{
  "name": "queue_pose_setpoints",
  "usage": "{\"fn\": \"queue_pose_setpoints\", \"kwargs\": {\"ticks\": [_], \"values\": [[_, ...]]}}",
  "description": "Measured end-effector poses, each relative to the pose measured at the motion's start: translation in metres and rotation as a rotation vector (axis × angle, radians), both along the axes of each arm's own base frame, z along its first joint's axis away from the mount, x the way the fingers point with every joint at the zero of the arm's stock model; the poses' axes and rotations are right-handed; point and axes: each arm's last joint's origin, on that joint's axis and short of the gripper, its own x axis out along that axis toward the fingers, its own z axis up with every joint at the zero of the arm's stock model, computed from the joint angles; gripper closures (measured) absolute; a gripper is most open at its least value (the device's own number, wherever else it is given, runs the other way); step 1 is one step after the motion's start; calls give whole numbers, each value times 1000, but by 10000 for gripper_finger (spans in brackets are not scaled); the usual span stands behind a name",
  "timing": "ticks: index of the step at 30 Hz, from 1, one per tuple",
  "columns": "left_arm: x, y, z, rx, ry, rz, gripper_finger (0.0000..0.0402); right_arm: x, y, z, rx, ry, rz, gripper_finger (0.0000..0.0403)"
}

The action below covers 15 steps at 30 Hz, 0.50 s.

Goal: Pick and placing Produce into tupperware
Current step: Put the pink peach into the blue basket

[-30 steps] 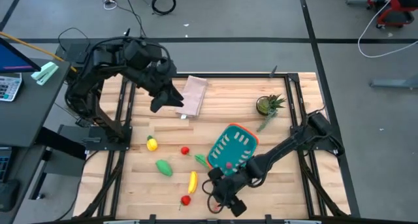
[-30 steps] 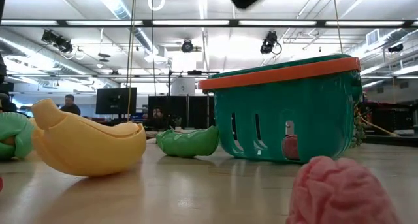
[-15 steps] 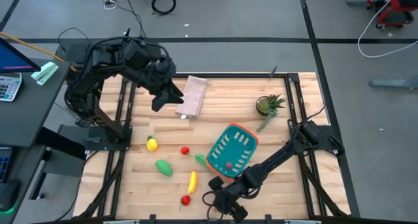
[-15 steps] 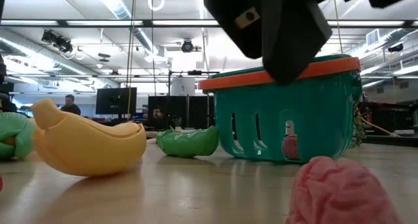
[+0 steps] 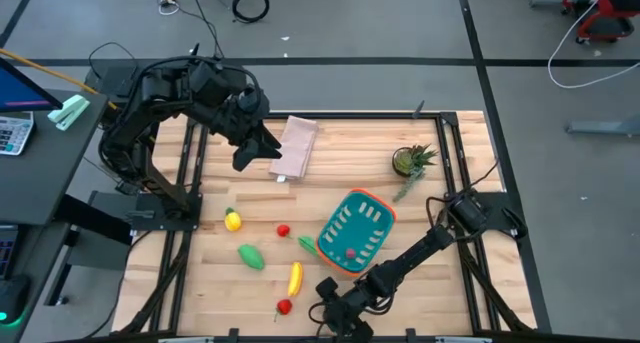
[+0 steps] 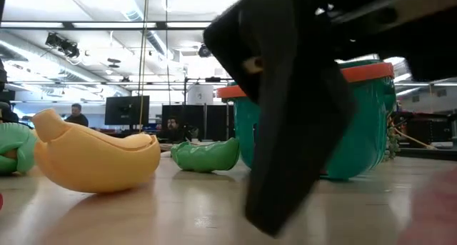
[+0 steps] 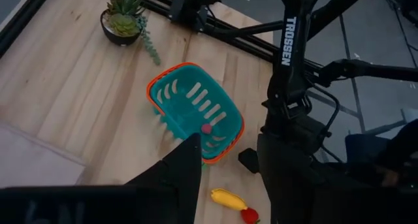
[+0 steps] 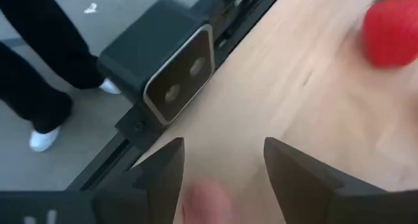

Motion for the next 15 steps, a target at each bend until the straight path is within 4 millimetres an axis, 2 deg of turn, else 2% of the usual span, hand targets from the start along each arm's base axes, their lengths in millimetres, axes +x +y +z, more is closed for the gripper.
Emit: {"fn": "queue_pose_setpoints", "kwargs": {"ticks": [4, 15], "values": [[0, 0, 0, 8, -2, -6, 253, 2, -2, 10, -2, -33, -10, 183], [0, 0, 0, 10, -2, -8, 264, -10, -7, -1, -51, 136, -81, 183]]}}
